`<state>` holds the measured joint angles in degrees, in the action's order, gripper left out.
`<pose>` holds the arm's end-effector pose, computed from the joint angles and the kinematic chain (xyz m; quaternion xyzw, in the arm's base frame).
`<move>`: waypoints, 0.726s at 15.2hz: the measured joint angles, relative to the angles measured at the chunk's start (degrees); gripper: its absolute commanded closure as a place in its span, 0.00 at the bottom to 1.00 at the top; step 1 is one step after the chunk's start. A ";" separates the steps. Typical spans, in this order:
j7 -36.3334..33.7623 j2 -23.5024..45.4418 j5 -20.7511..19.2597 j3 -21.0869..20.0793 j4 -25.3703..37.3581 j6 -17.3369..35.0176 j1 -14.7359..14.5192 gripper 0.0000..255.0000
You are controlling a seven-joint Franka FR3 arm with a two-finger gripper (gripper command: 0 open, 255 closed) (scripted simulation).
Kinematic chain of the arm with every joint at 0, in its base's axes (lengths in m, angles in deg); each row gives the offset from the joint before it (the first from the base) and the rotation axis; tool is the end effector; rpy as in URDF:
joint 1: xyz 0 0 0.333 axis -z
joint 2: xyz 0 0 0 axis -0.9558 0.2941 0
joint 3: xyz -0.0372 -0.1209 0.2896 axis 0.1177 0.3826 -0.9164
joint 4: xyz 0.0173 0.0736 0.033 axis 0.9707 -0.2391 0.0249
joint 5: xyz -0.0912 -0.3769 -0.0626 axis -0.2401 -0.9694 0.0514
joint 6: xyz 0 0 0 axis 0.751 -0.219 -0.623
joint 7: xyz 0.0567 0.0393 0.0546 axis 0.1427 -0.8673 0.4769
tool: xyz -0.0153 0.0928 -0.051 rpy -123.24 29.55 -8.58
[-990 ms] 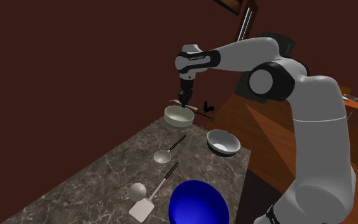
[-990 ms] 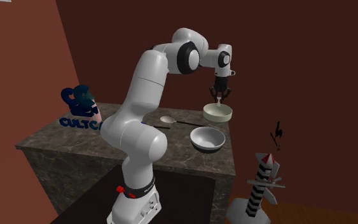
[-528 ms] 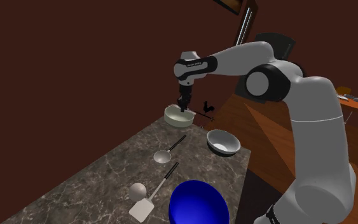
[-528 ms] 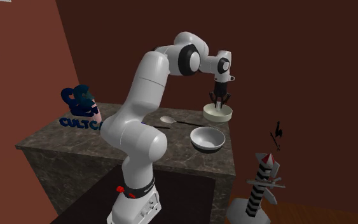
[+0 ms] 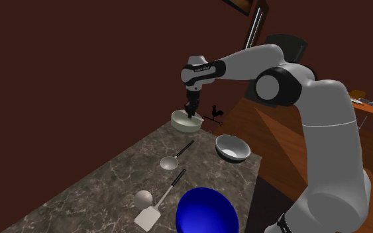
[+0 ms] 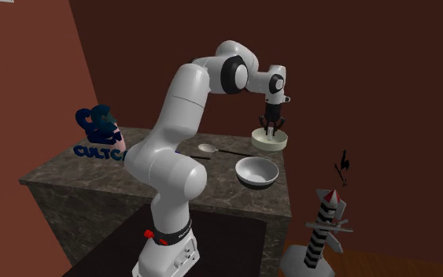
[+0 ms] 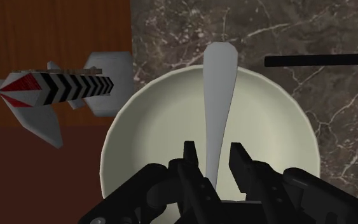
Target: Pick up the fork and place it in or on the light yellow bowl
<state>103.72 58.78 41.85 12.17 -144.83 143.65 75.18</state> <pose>0.6960 -0.1121 0.3333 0.9902 0.1250 -0.0610 0.0110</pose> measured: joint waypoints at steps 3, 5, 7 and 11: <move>-0.03 0.07 0.01 -0.04 -0.23 0.20 -0.05 0.00; -0.03 0.08 0.01 -0.05 -0.31 0.26 -0.07 0.00; -0.01 0.17 0.02 -0.05 -0.15 0.18 -0.05 0.00; -0.15 -0.88 -0.13 0.04 4.16 -5.10 -0.10 0.00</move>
<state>103.57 57.90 41.72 12.20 -140.67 138.55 75.09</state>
